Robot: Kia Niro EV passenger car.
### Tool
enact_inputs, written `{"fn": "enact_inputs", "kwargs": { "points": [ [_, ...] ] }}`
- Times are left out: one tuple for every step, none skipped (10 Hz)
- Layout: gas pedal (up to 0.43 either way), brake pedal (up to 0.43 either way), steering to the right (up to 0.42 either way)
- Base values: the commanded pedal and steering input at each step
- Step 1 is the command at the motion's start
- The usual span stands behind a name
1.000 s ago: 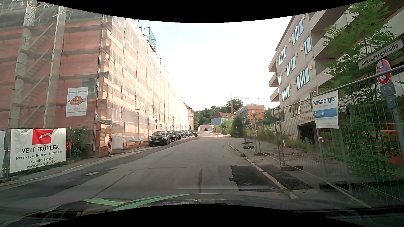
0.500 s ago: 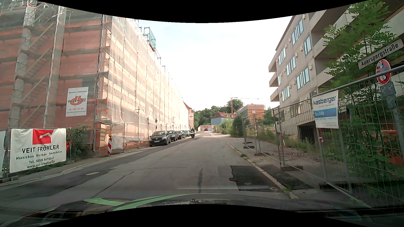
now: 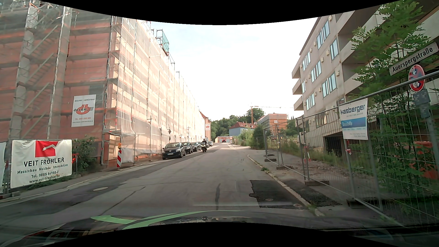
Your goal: Follow the waypoints while adhering to traffic rules and regulations
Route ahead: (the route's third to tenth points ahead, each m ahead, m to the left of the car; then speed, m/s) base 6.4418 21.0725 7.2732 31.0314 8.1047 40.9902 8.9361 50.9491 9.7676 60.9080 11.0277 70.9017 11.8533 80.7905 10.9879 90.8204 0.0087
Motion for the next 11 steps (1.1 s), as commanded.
{"fn": "enact_inputs", "kwargs": {
  "points": [
    [0.000,0.238,0.001],
    [0.000,0.238,0.001],
    [0.000,0.238,0.001],
    [0.000,0.238,0.001],
    [0.000,0.238,0.001],
    [0.000,0.238,0.000],
    [0.000,0.238,0.001],
    [0.000,0.238,0.001],
    [0.000,0.238,0.000],
    [0.000,0.244,0.000],
    [0.000,0.238,0.001]
  ]
}}
